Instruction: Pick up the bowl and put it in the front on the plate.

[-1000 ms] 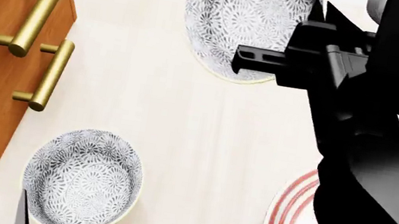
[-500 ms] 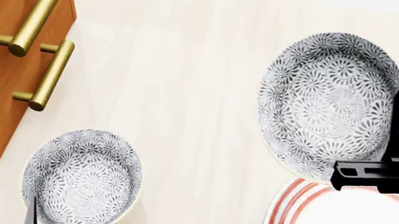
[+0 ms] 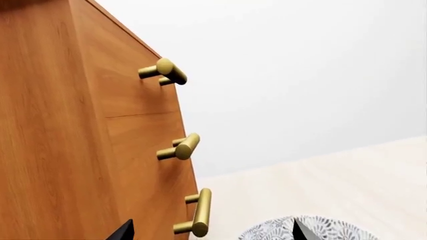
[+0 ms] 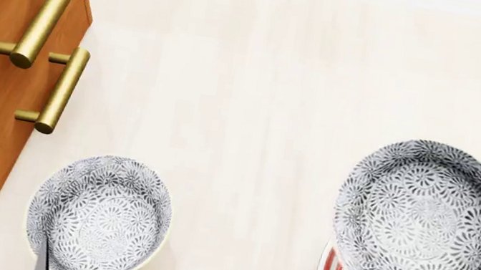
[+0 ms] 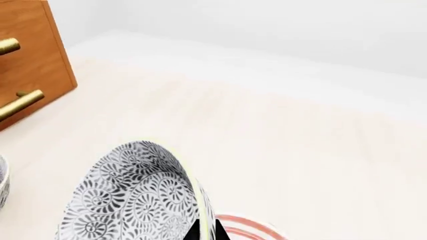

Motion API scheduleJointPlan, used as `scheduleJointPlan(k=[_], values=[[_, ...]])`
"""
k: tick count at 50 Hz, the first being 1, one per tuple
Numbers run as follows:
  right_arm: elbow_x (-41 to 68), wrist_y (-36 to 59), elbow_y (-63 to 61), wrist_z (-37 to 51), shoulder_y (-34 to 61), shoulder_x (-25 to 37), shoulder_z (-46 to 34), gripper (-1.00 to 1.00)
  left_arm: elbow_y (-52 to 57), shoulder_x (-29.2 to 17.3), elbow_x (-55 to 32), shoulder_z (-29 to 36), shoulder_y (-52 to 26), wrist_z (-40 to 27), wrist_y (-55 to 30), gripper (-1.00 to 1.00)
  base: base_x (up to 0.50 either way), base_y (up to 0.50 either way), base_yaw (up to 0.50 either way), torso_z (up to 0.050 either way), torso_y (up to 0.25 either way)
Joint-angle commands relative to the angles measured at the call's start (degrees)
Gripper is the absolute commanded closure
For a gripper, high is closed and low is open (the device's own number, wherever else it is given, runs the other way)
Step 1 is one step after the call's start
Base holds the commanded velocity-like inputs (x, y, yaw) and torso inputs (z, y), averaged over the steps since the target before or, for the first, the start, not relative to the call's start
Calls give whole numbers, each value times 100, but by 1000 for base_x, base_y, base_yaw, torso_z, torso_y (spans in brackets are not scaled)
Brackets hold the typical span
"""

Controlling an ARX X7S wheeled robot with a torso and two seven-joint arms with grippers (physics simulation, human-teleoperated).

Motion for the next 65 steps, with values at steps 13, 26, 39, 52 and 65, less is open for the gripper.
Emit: scheduleJointPlan(k=[13,26,39,52,65], values=[[-427,-675,57,-1274,-1277,322,730,100,-29,23,36,18,-19,59,-52,-100,0,0,0,0,0],[-576,-624,316,-1100,-1206,266,677,100,5,1,35,44,-17,50,-89,-100,0,0,0,0,1],[-680,-654,527,-1057,-1270,23,527,100,-5,-15,33,75,-32,43,-108,-100,0,0,0,0,0],[-726,-712,1039,-1061,-1254,-400,345,100,-28,-34,30,114,-33,35,-100,-100,0,0,0,0,1],[-832,-691,1648,-1014,-938,-755,113,100,-70,-45,5,146,-53,33,-95,-100,0,0,0,0,0]])
